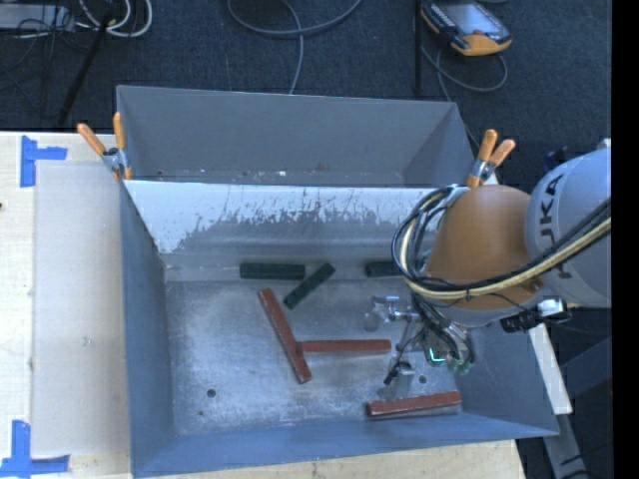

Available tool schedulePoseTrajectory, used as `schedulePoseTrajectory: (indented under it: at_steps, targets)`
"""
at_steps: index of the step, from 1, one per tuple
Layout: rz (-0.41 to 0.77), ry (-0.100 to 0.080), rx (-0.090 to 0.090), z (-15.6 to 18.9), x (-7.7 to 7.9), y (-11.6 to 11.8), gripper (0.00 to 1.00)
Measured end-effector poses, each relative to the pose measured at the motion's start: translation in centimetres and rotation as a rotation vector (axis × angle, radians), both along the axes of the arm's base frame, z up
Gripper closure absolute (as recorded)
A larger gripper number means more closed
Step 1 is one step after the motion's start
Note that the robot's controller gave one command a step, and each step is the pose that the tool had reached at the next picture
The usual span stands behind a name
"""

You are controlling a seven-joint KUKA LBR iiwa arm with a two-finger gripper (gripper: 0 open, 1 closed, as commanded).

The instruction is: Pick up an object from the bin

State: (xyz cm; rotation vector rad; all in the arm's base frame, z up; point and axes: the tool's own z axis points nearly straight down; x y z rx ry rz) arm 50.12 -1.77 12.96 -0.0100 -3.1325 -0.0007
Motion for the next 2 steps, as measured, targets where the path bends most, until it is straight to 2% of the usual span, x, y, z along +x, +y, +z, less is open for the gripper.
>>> schedulePoseTrajectory:
  at_steps: [1, 2]
  targets:
    - [-0.252, -0.006, -0.002, -6.2, 3.1, 2.7, 0.0]
    - [-0.263, -0.01, -0.002, -2.9, 2.9, 1.0, 0.0]
